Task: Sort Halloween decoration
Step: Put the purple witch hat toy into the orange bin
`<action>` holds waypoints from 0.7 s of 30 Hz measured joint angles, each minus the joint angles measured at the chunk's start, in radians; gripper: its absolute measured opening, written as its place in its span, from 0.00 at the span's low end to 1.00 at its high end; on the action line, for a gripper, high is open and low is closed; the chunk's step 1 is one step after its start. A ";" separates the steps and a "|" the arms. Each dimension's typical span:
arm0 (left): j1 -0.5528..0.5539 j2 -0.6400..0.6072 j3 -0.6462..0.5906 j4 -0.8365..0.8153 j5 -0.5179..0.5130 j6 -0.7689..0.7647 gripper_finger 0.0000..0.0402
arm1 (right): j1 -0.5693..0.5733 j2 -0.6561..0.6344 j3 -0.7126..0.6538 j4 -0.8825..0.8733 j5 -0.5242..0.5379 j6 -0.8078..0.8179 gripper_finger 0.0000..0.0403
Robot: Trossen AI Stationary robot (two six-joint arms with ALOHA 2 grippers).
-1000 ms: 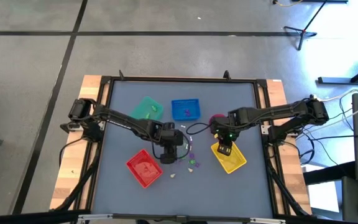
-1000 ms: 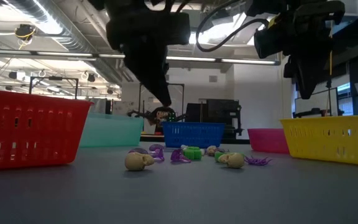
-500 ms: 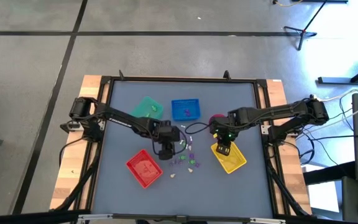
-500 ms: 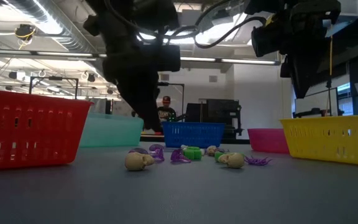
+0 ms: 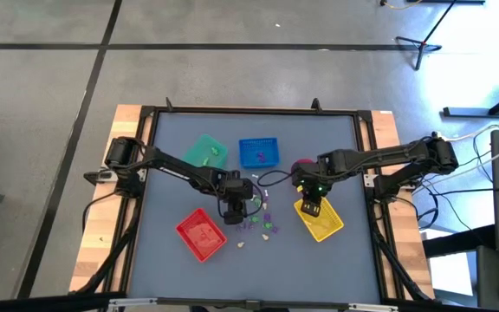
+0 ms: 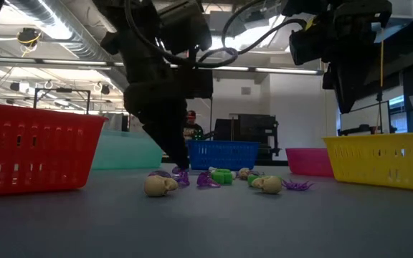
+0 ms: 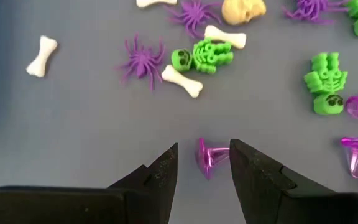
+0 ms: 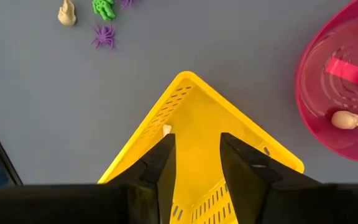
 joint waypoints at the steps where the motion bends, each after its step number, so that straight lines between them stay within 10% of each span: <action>1: 0.000 0.000 0.000 -0.001 -0.001 -0.001 0.32 | 0.000 0.000 0.000 0.000 0.000 0.000 0.31; 21: 0.000 0.042 0.002 0.005 0.052 -0.002 0.32 | 0.000 0.000 0.000 0.000 0.000 0.000 0.31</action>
